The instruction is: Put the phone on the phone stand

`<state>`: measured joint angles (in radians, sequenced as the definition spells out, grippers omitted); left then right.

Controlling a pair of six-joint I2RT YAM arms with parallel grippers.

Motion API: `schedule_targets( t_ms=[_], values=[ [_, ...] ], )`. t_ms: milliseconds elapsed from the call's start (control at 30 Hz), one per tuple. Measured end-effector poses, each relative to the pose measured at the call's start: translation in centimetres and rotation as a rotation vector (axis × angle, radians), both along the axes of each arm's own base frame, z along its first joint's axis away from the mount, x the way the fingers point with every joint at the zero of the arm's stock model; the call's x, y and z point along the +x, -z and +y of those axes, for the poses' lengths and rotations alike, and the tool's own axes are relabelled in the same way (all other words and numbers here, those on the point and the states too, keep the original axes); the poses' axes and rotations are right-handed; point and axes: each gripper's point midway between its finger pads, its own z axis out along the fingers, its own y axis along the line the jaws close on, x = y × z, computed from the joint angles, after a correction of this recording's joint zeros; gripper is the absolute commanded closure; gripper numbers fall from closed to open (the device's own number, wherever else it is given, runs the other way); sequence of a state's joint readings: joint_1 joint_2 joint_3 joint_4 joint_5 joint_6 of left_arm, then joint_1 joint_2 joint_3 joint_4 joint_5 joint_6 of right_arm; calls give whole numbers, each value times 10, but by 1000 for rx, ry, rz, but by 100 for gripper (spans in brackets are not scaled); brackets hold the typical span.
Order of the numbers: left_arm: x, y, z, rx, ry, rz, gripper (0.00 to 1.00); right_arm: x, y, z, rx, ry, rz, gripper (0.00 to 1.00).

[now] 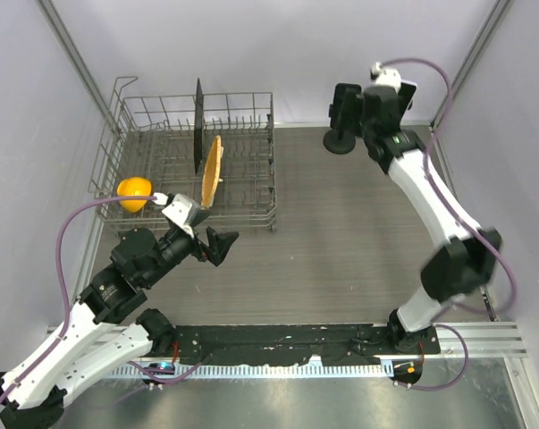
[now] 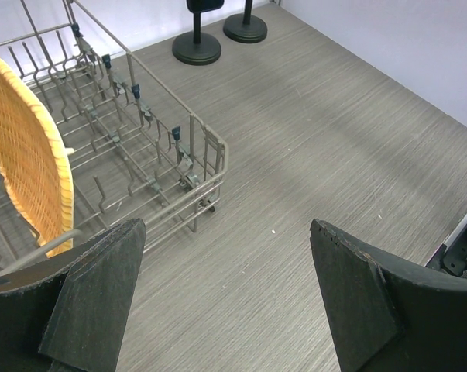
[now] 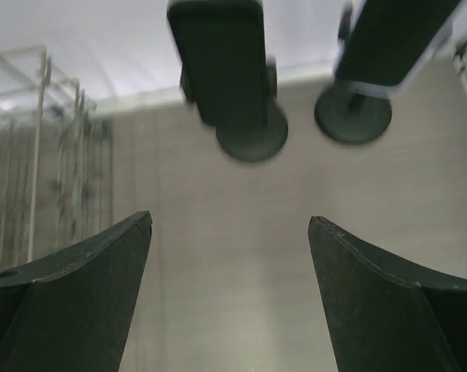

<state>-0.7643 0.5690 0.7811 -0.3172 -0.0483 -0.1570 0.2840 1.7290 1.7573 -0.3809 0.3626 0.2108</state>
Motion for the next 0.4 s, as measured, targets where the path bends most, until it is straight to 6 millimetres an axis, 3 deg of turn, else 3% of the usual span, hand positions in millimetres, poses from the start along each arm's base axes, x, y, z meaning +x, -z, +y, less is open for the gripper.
schedule_targets(
  t_ms=[200,267,400],
  values=[
    [-2,-2,1,-9,0,-9,9,-140,18,-7,125,-89,-12,6],
    [-3,-5,3,-19,0,-18,9,-176,19,-17,158,-84,-30,5],
    [-9,-15,8,-57,0,-55,6,-226,4,-31,199,-97,-94,5]
  ],
)
